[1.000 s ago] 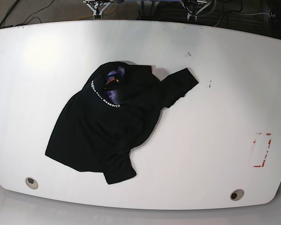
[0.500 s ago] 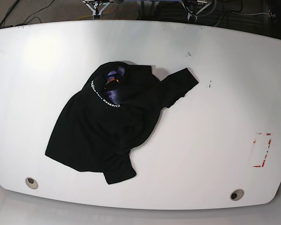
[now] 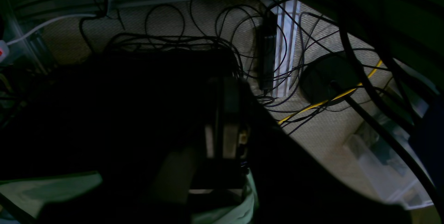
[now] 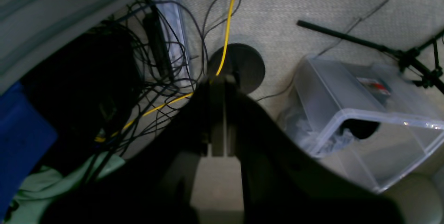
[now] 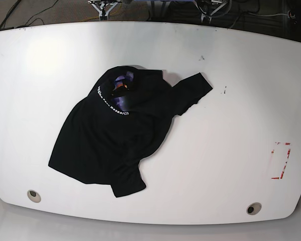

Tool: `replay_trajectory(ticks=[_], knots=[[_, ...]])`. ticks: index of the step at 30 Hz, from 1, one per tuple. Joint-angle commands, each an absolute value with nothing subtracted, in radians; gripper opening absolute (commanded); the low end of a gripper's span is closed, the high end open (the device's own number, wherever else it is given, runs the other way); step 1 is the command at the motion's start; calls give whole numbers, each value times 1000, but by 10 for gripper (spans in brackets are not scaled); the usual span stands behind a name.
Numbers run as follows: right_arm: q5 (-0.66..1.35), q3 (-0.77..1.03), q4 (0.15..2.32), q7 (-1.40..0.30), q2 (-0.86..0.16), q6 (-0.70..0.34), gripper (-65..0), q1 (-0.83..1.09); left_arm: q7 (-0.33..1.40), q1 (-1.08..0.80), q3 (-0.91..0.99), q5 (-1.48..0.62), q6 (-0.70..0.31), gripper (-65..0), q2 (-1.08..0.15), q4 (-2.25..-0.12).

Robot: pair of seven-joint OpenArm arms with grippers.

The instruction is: Layout the t-shirt on the table in an organized manner, then fold the t-shirt properly

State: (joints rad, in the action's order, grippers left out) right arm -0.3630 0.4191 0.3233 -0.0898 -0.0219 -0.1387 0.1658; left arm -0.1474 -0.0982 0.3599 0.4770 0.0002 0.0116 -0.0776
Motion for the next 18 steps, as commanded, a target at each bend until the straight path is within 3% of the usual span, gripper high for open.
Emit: replay_trajectory(ticks=[1, 12, 18], knots=[[-364, 419, 360, -93, -27, -143, -650, 193, -144, -126, 360, 476, 2, -641, 14, -116], [-357, 420, 655, -86, -30, -144, -650, 352, -181, -301, 346, 476, -5, -646, 12, -404], [-366, 418, 559, -90, -7, -140, -649, 289, -180, -271, 348, 478, 1, -631, 38, -340]])
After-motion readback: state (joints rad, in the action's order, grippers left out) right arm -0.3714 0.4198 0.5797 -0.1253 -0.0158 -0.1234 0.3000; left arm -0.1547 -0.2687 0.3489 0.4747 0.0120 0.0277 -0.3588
